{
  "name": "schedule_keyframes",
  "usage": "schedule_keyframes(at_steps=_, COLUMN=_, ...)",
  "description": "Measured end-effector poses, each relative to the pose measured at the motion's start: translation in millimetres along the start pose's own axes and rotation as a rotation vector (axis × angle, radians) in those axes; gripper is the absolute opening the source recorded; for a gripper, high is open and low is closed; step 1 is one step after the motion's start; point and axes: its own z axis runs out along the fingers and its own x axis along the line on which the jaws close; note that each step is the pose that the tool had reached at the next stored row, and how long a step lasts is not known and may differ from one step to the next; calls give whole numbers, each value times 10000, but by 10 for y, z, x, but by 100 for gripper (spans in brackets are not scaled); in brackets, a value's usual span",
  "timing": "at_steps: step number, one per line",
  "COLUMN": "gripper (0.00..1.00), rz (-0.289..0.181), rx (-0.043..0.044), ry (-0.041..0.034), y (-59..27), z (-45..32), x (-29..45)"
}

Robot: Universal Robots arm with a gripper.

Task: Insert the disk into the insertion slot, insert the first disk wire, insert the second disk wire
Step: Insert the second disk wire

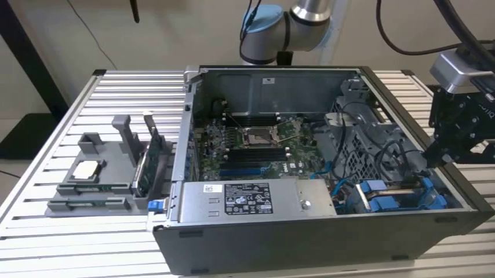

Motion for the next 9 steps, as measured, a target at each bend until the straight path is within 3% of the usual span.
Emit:
schedule_keyframes(at_steps=1, gripper=24, rz=-1, rx=0, ry=14, y=-1, z=1, x=-1)
schedule_keyframes(at_steps=4, gripper=24, rz=-4, rx=3, ry=103, y=-1, z=10, x=1)
schedule_keyframes(at_steps=7, gripper=24, rz=-8, rx=9, ry=260, y=0, z=20, x=-3)
schedule_keyframes(at_steps=9, gripper=24, rz=-8, rx=10, ry=298, y=0, z=23, x=-14)
